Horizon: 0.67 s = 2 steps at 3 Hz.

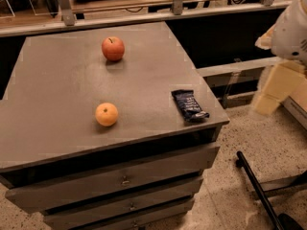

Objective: Move rxbar blueberry near orange

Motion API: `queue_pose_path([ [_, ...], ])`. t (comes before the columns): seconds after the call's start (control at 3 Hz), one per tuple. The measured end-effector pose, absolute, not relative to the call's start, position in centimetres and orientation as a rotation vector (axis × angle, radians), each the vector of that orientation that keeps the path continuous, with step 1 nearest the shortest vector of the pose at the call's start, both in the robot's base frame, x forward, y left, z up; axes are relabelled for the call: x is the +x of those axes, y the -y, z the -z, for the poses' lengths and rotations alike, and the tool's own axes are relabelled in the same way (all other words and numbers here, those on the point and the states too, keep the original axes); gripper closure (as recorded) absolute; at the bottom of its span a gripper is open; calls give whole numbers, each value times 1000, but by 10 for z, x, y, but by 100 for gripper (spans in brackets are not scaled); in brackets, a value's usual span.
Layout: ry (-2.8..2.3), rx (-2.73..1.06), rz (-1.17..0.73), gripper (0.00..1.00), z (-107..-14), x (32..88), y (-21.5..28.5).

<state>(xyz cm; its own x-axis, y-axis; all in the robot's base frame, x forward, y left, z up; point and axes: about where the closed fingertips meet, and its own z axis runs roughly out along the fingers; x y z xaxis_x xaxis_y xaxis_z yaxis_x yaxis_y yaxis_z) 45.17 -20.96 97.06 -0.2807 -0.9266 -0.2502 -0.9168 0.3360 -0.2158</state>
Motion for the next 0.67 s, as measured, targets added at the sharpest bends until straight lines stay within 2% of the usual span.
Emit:
queue_pose_path([
  [0.67,-2463,-1360,-86,0,-925,516,152],
])
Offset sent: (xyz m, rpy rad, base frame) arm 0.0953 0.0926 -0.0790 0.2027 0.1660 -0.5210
